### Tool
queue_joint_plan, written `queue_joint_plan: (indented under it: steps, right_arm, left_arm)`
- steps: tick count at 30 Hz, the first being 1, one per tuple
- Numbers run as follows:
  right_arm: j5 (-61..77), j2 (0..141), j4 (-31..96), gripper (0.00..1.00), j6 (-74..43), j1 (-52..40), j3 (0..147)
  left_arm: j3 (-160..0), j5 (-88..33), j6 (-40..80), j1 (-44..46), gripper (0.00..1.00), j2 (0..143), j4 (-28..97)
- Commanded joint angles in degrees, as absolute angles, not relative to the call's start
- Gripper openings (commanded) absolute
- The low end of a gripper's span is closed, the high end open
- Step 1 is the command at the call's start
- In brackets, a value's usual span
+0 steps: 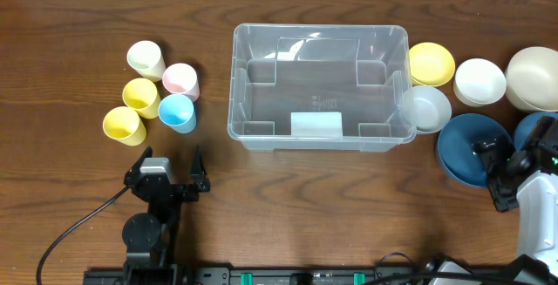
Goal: Pack container
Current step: 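Move the right gripper to the dark blue bowl on the right, then grip the dark blue bowl rim with the right gripper and lift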
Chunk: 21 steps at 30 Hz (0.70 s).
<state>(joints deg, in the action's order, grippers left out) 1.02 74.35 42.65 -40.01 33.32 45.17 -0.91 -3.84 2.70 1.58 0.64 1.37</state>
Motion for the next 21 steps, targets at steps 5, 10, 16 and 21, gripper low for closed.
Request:
queue_joint_plan:
  steps: [5, 10, 16, 21]
  right_arm:
    - [-1.5, 75.5, 38.4, 0.99, -43.3, 34.1, 41.8]
    - [-1.0, 77.8, 33.7, 0.99, -45.4, 34.1, 38.0]
    - [-1.0, 78.8, 32.9, 0.87, -45.4, 34.1, 37.7]
    - [-1.0, 78.8, 32.9, 0.48, -45.4, 34.1, 37.7]
  left_arm:
    - [-0.3, -4.2, 1.8, 1.3, 0.98, 0.2, 3.8]
    - [-0.3, -4.2, 1.8, 1.3, 0.98, 0.2, 3.8]
    - [-0.3, -4.2, 1.8, 1.3, 0.98, 0.2, 3.8]
    - [-0.3, -4.2, 1.8, 1.3, 0.98, 0.2, 3.8]
